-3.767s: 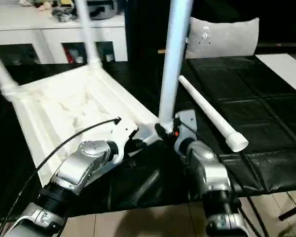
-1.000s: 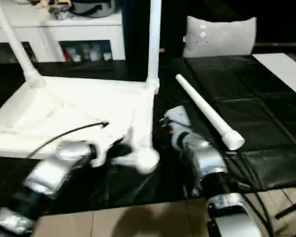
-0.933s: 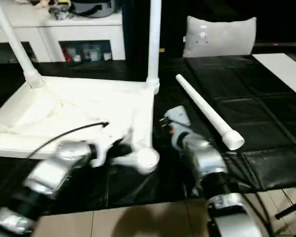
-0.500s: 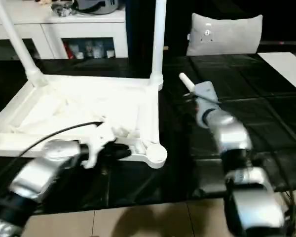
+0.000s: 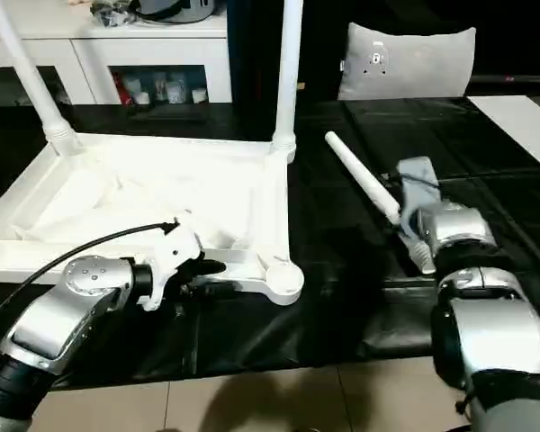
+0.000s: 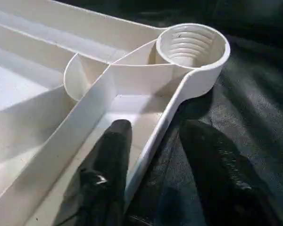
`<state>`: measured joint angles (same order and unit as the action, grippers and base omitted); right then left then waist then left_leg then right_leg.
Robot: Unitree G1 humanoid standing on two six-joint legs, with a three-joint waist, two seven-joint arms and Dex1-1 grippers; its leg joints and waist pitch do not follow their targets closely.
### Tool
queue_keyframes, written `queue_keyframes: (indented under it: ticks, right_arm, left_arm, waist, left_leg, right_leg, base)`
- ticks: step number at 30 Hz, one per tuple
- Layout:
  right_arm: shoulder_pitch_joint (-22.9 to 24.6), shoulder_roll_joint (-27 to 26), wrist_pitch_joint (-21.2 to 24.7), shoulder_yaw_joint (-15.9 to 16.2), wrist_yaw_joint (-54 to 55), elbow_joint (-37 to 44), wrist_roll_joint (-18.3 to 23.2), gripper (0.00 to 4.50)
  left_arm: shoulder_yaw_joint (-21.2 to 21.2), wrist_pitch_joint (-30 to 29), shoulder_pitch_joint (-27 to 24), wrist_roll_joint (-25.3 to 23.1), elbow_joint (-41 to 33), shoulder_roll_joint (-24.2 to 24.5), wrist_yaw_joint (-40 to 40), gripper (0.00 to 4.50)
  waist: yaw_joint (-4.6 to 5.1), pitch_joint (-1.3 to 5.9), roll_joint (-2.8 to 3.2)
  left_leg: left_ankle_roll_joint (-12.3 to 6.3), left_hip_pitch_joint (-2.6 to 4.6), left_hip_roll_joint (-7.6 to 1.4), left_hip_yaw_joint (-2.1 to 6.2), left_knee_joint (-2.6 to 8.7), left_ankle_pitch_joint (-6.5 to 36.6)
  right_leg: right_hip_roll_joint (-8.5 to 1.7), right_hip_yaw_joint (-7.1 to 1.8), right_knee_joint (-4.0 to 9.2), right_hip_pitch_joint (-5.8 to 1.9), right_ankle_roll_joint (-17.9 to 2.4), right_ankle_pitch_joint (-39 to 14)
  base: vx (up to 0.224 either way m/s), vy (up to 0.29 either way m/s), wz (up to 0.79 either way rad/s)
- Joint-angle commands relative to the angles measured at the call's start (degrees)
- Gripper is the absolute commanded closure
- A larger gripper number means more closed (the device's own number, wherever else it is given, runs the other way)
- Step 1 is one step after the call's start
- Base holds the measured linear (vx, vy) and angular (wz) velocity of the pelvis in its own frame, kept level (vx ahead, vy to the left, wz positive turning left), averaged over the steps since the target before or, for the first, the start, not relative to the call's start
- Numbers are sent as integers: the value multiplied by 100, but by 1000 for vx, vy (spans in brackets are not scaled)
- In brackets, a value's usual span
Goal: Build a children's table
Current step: Rotate table base, then pick table leg
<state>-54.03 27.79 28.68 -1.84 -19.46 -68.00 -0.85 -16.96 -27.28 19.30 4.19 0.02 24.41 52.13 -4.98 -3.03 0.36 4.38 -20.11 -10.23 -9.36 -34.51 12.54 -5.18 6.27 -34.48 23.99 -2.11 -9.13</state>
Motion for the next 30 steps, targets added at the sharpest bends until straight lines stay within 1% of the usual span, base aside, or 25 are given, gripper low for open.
queue_keyframes:
  ticks: [1, 3, 5, 6, 7, 10, 11, 12, 14, 15, 16, 18, 19, 20, 21, 23, 24, 26, 27, 29, 30]
  right_arm:
    - [-128, 70, 54, -61, -63, -78, -12, 40]
    - [-186, 83, 138, -145, -172, -245, 33, 70]
    - [-224, 89, 187, -159, -276, -302, 67, 82]
    - [-237, 90, 220, -163, -347, -313, 86, 89]
    - [-285, 91, 333, -164, -595, -348, 139, 114]
    - [-341, 88, 465, -150, -886, -377, 180, 126]
    - [-350, 84, 507, -128, -984, -373, 179, 134]
    - [-347, 67, 594, -111, -1148, -347, 199, 158]
    - [-318, 32, 654, -105, -1232, -354, 187, 166]
    - [-303, 21, 646, -97, -1230, -363, 172, 179]
    - [-294, 14, 643, -97, -1226, -368, 167, 179]
    - [-228, -25, 631, -100, -1204, -398, 156, 207]
    - [-201, -42, 637, -125, -1168, -411, 175, 207]
    - [-176, -60, 633, -145, -1137, -423, 190, 224]
    - [-146, -83, 643, -156, -1145, -425, 195, 234]
    - [-94, -122, 666, -159, -1183, -411, 191, 241]
    - [-84, -130, 673, -158, -1193, -408, 192, 253]
    - [-38, -163, 715, -170, -1227, -387, 205, 259]
    - [-28, -164, 729, -224, -1185, -377, 247, 260]
    - [2, -146, 723, -357, -1084, -358, 350, 261]
    - [17, -133, 705, -438, -1006, -344, 413, 262]
  left_arm:
    - [0, -53, -39, 23, -147, 55, -10, 213]
    - [-7, -82, -69, 36, -195, 57, -17, 198]
    - [-12, -87, -76, 46, -205, 57, -17, 189]
    - [-13, -88, -81, 50, -211, 57, -18, 175]
    - [-15, -97, -97, 68, -232, 55, -22, 157]
    - [-12, -127, -112, 101, -268, 50, -16, 145]
    - [-10, -140, -112, 116, -283, 49, -5, 131]
    - [9, -164, -108, 161, -321, 35, 15, 113]
    - [57, -187, -83, 243, -366, -16, 31, 108]
    - [63, -184, -70, 249, -364, -28, 27, 86]
    - [65, -182, -62, 251, -361, -34, 24, 86]
    - [67, -168, -13, 266, -329, -71, 0, 64]
    - [60, -169, 4, 270, -326, -79, -7, 55]
    - [55, -170, 19, 274, -324, -86, -11, 42]
    - [58, -171, 34, 286, -325, -98, -10, 31]
    - [71, -157, 60, 307, -319, -114, -23, 27]
    - [77, -155, 67, 312, -315, -118, -30, 12]
    - [120, -155, 96, 351, -304, -137, -77, 1]
    - [131, -181, 102, 367, -323, -135, -84, 0]
    - [163, -220, 102, 418, -377, -138, -75, 0]
    - [187, -228, 98, 441, -396, -149, -84, 0]
  waist:
    - [-11, 391, -94]
    - [-11, 394, -106]
    - [-13, 390, -96]
    - [-18, 384, -102]
    - [-14, 386, -107]
    - [-23, 375, -96]
    - [-25, 377, -101]
    - [-35, 382, -83]
    - [-42, 388, -76]
    - [-44, 384, -80]
    - [-41, 384, -86]
    - [-41, 379, -58]
    - [-44, 378, -40]
    - [-40, 379, -49]
    - [-44, 378, -28]
    - [-35, 378, -42]
    - [-35, 375, -44]
    - [-33, 375, -45]
    - [-34, 372, -55]
    - [-38, 368, -50]
    - [-34, 364, -60]
  left_leg:
    - [-402, -59, -213, -4, 336, 389]
    - [-408, -64, -210, -9, 331, 410]
    - [-410, -58, -214, -9, 333, 443]
    - [-412, -63, -220, -10, 333, 499]
    - [-417, -67, -219, -10, 331, 504]
    - [-420, -68, -231, -11, 328, 583]
    - [-409, -64, -228, -15, 322, 570]
    - [-410, -67, -228, -10, 321, 537]
    - [-411, -67, -236, -8, 318, 484]
    - [-401, -66, -239, -8, 318, 504]
    - [-393, -68, -240, -7, 319, 517]
    - [-354, -64, -231, -6, 318, 589]
    - [-337, -65, -230, 1, 319, 603]
    - [-332, -65, -228, -4, 318, 610]
    - [-316, -64, -227, 4, 320, 630]
    - [-303, -61, -228, 4, 322, 673]
    - [-287, -59, -230, 6, 324, 688]
    - [-282, -58, -229, 4, 321, 702]
    - [-276, -55, -230, 5, 321, 729]
    - [-261, -45, -228, 7, 324, 774]
    - [-240, -50, -229, 9, 329, 794]
  right_leg:
    - [-342, -290, 343, -403, -1186, -1469]
    - [-334, -289, 337, -405, -1179, -1465]
    - [-333, -288, 340, -399, -1192, -1499]
    - [-335, -283, 344, -401, -1165, -1574]
    - [-332, -281, 343, -403, -1159, -1581]
    - [-335, -275, 355, -394, -1133, -1706]
    - [-335, -277, 356, -389, -1119, -1717]
    - [-332, -278, 351, -396, -1131, -1673]
    - [-334, -280, 330, -392, -1178, -1560]
    - [-338, -279, 336, -387, -1204, -1561]
    - [-339, -280, 336, -390, -1205, -1573]
    - [-339, -277, 360, -385, -1167, -1687]
    - [-340, -277, 357, -388, -1155, -1703]
    - [-339, -277, 368, -386, -1143, -1716]
    - [-342, -274, 363, -390, -1137, -1742]
    - [-337, -269, 373, -391, -1111, -1804]
    - [-339, -268, 375, -389, -1101, -1843]
    - [-335, -271, 378, -385, -1097, -1849]
    - [-337, -271, 381, -383, -1079, -1891]
    - [-342, -270, 393, -379, -1048, -1993]
    - [-343, -267, 397, -382, -1021, -2048]
  base:
    - [0, 0, 0]
    - [0, 0, 0]
    - [0, 0, 0]
    - [0, 0, 0]
    - [0, 0, 0]
    - [0, 0, 0]
    - [0, 0, 0]
    - [0, 0, 0]
    - [0, 0, 0]
    - [0, 0, 0]
    - [0, 0, 0]
    - [0, 0, 0]
    - [0, 0, 0]
    - [0, 0, 0]
    - [0, 0, 0]
    - [0, 0, 0]
    - [0, 0, 0]
    - [0, 0, 0]
    - [0, 0, 0]
    - [0, 0, 0]
    - [0, 0, 0]
